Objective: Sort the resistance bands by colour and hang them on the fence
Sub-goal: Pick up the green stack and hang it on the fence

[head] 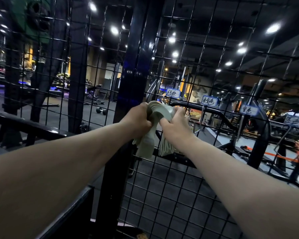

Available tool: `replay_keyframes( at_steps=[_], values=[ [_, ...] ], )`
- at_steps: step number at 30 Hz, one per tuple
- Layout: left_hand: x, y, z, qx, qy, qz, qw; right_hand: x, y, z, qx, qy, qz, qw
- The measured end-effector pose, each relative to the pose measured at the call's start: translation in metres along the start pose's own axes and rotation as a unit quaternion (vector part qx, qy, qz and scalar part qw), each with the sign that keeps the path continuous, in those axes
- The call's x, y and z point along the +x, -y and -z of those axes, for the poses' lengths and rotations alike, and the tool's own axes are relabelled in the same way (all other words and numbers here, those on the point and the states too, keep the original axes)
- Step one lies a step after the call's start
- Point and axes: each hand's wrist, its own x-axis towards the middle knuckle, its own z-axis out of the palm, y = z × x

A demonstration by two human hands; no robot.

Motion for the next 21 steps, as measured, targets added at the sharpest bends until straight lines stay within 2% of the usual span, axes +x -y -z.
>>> replay_keyframes(
  at_steps=[4, 8, 12, 15, 21],
  values=[
    [-0.003, -0.005, 0.002, 0.002, -0.049, -0.008, 0.999, 0.001, -0.001, 0.004, 0.072, 0.035, -0.033, 0.996],
    [-0.006, -0.007, 0.0, 0.04, -0.042, -0.012, 0.998, 0.0, 0.0, 0.004, 0.144, 0.111, -0.083, 0.98],
    [-0.01, -0.009, -0.002, 0.016, -0.06, -0.001, 0.998, 0.002, -0.002, 0.0, 0.231, 0.151, -0.102, 0.956],
    [-0.012, -0.009, -0.003, 0.011, -0.069, -0.005, 0.998, 0.005, -0.004, 0.003, 0.246, 0.175, -0.092, 0.949],
    [-0.016, -0.005, -0.001, -0.048, -0.098, -0.015, 0.994, 0.008, -0.001, 0.004, 0.244, 0.173, -0.104, 0.949]
  ],
)
